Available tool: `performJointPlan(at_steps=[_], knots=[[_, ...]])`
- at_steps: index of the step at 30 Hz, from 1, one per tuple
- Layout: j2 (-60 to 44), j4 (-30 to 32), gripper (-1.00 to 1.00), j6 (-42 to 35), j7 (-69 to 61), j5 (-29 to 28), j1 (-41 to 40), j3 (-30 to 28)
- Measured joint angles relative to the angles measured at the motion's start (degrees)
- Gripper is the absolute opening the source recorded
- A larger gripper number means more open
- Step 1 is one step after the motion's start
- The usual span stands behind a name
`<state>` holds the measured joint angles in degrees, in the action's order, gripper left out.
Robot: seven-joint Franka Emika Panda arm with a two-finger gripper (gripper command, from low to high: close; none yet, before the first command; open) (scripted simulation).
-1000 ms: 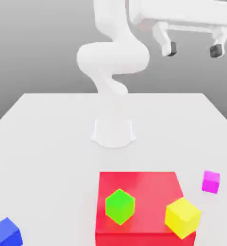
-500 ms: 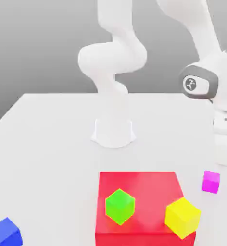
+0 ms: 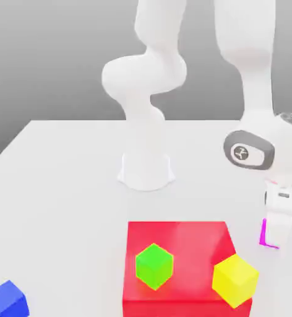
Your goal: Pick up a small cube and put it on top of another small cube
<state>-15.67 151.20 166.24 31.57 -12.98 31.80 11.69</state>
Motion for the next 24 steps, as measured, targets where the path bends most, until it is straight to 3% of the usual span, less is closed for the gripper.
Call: performJointPlan(at_steps=[4, 14, 19, 24], knots=[[5.75, 0.10, -1.00, -5.20, -6.21, 5.56, -2.25, 3.70], [-2.60, -19.28, -1.00, -13.76, -28.36, 12.21, -16.10, 1.79], [-6.34, -27.85, -1.00, -18.26, -34.45, 15.88, -25.20, -2.46], [-6.59, -29.35, -1.00, -20.57, -29.74, 17.94, -30.99, -9.28]])
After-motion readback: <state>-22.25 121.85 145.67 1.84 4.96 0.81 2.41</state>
